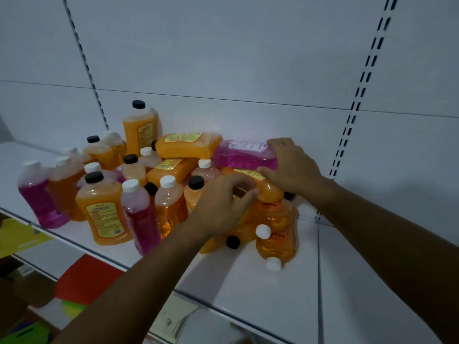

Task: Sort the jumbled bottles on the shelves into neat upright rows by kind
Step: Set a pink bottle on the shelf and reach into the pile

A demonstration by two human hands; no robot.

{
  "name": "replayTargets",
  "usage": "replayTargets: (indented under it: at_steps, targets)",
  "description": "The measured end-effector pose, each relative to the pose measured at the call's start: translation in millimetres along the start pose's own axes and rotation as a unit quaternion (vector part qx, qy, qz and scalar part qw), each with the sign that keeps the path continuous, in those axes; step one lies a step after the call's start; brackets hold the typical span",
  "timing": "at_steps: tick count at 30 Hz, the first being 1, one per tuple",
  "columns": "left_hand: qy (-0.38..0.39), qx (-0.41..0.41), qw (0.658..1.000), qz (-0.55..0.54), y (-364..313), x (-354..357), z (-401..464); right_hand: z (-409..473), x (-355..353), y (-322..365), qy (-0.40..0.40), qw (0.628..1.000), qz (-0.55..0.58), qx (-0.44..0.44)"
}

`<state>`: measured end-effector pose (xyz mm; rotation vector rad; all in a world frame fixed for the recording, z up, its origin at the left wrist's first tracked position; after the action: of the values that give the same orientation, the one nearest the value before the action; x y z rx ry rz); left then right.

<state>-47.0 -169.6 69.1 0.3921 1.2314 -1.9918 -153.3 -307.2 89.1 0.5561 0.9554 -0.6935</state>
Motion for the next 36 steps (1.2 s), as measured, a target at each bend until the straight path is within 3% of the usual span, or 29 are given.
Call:
replayTargets:
  at_steps: [4, 8, 11, 14, 18, 27, 31, 36]
  targets:
    - [-0.026, 0.025, 0.990, 0.139, -4.8, -1.0, 33.1, 1.6, 1.4, -4.8, 0.000, 0.999, 0.040, 0.008]
    - [0.060, 0.039, 0.915, 0.396, 4.7, 5.4, 76.6, -1.2, 9.4, -9.4, 0.018, 0.995, 0.089, 0.043]
    - [0.113, 0.033, 0.878, 0.463, 18.8, 7.5, 101.4, -1.0, 10.6, -13.1, 0.016, 0.990, 0.119, 0.068]
    - [0.130, 0.035, 0.867, 0.480, 32.8, 7.7, 114.2, 0.1, 9.0, -13.9, 0.010, 0.988, 0.133, 0.079]
    - [0.127, 0.071, 0.868, 0.475, 42.2, 6.7, 121.2, -2.9, 3.5, -11.2, -0.033, 0.984, 0.156, 0.080]
    - [0.074, 0.167, 0.910, 0.372, 0.1, -12.7, 110.5, -25.1, -47.9, -15.3, -0.117, 0.976, 0.164, 0.081]
    - [0.069, 0.195, 0.949, 0.236, -42.2, -4.4, 110.4, -52.6, -93.4, -46.2, -0.167, 0.950, 0.214, 0.151]
    - [0.163, 0.198, 0.965, 0.059, -105.5, 52.6, 106.6, -109.4, -143.2, -105.4, -0.197, 0.899, 0.330, 0.212]
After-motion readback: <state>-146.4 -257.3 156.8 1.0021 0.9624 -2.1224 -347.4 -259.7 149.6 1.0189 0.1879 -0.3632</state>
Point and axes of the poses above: each hand's wrist, its own z-axis towards the middle knuckle, its own x-axis out of the palm, y = z × x, the point moved 5 cm from there along z, towards the middle knuckle, and after that the axes turned 4 degrees about -z, right-handed, at the moved point
